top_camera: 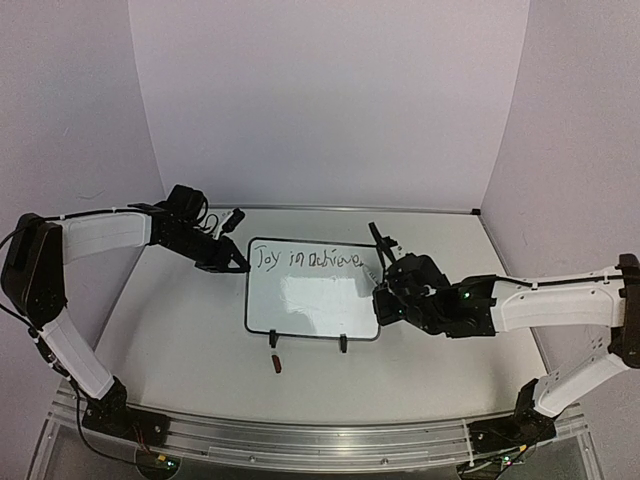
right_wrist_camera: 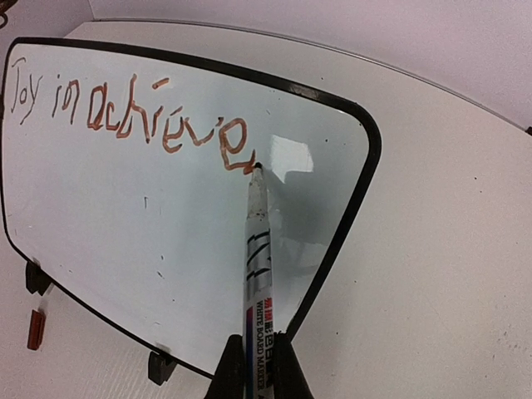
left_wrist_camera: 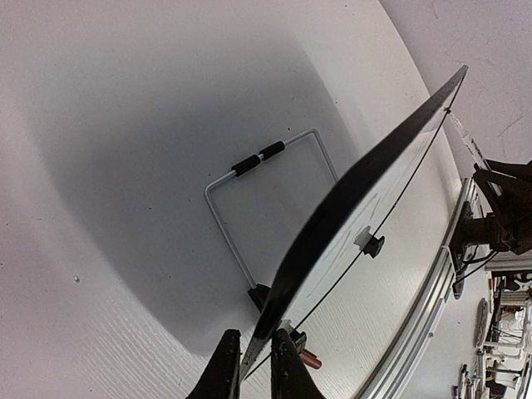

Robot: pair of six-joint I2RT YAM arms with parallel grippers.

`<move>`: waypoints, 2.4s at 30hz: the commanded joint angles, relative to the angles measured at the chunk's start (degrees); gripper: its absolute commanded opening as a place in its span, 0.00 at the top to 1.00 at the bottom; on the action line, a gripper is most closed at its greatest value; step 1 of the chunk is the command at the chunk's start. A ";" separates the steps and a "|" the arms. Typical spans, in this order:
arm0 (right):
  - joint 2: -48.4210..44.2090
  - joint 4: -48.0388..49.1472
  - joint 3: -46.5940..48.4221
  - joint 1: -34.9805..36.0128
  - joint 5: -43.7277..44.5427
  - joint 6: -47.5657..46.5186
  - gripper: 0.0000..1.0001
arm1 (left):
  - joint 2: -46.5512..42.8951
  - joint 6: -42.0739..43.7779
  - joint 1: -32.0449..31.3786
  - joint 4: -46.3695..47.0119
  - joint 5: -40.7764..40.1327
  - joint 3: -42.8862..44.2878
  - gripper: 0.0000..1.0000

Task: Write a sentence on the whiteboard

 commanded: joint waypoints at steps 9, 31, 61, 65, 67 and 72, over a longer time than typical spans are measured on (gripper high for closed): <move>0.80 0.34 2.63 -0.26 4.85 -0.20 1.00 | 0.40 1.55 -0.22 -0.17 -0.39 2.72 0.92; -2.28 -0.83 -0.90 -0.11 0.51 1.36 1.00 | 1.18 1.28 -0.22 -0.25 -0.87 3.07 0.95; -0.86 -1.10 1.10 1.15 5.43 1.67 1.00 | 1.34 1.46 -0.21 -0.58 -1.55 3.24 0.96; 0.13 -0.83 1.83 1.12 5.87 1.41 1.00 | 1.29 1.47 -0.22 -0.57 -1.54 3.28 0.96; 0.39 -0.83 2.03 1.14 6.28 1.32 1.00 | 1.27 1.47 -0.22 -0.61 -1.55 3.24 0.96; 0.31 -0.83 2.19 1.09 7.53 1.29 1.00 | 1.23 1.47 -0.21 -0.64 -1.55 3.25 0.96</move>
